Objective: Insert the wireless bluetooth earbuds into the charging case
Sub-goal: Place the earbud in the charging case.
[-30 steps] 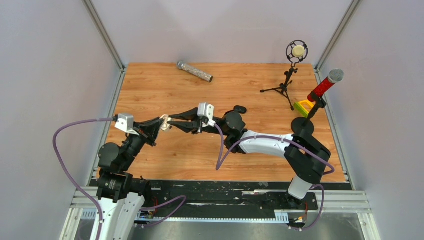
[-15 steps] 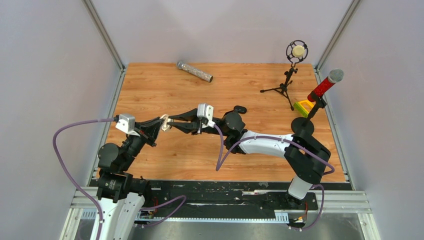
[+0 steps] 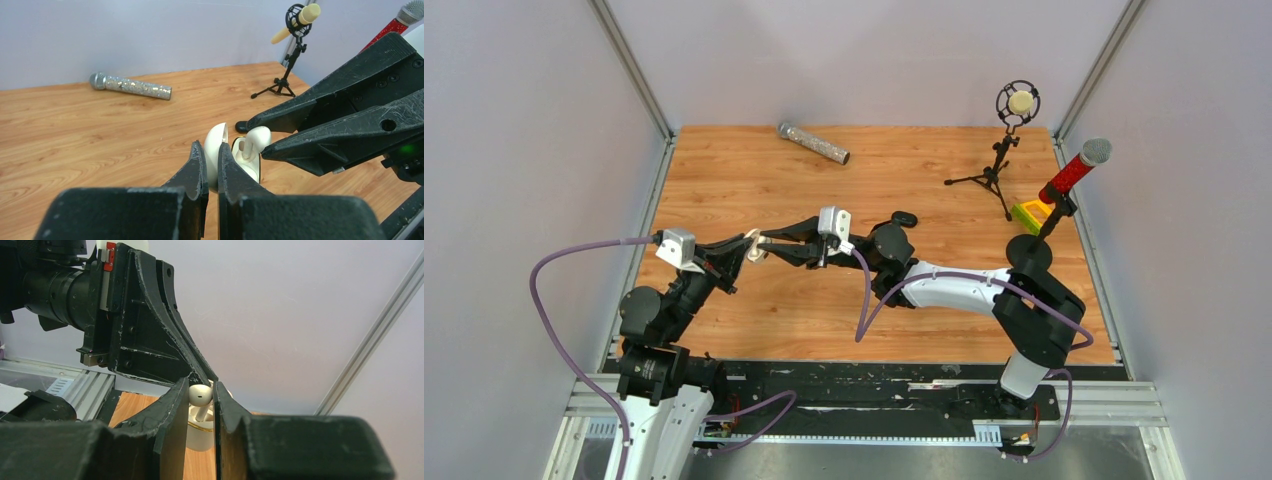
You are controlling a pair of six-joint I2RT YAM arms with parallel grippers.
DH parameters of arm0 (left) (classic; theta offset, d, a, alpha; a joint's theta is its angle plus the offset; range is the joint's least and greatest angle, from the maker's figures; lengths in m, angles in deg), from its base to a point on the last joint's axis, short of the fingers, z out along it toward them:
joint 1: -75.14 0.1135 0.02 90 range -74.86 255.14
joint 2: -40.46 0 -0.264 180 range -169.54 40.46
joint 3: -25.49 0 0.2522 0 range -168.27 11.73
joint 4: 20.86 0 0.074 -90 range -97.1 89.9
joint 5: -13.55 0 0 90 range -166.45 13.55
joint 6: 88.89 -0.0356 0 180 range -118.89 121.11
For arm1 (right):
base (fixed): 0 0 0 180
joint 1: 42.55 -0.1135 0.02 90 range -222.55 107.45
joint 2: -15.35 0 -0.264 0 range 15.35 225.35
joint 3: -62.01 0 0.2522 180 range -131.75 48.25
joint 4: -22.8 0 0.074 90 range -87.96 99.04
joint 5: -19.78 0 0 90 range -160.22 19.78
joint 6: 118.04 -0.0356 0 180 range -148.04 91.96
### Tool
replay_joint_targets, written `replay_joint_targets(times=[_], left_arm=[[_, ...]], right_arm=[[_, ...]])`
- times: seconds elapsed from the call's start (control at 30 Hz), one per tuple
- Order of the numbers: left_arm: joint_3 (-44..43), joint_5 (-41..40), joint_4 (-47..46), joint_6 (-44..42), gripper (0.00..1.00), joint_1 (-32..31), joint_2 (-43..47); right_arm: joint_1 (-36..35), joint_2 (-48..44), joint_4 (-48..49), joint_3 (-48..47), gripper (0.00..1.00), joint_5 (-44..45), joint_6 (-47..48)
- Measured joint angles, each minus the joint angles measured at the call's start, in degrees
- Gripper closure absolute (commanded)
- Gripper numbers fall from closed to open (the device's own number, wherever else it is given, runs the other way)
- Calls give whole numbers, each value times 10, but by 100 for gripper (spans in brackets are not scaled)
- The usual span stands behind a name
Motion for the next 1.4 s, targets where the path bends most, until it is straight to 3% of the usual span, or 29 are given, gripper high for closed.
replay_joint_targets(times=[1.27,1.4], left_arm=[[0,-3,-16,5,100,2,-2],[0,-3,-16,5,100,2,-2]], right_arm=[[1,2,-14,-12,100,17,3],[1,2,-14,-12,84,17,5]])
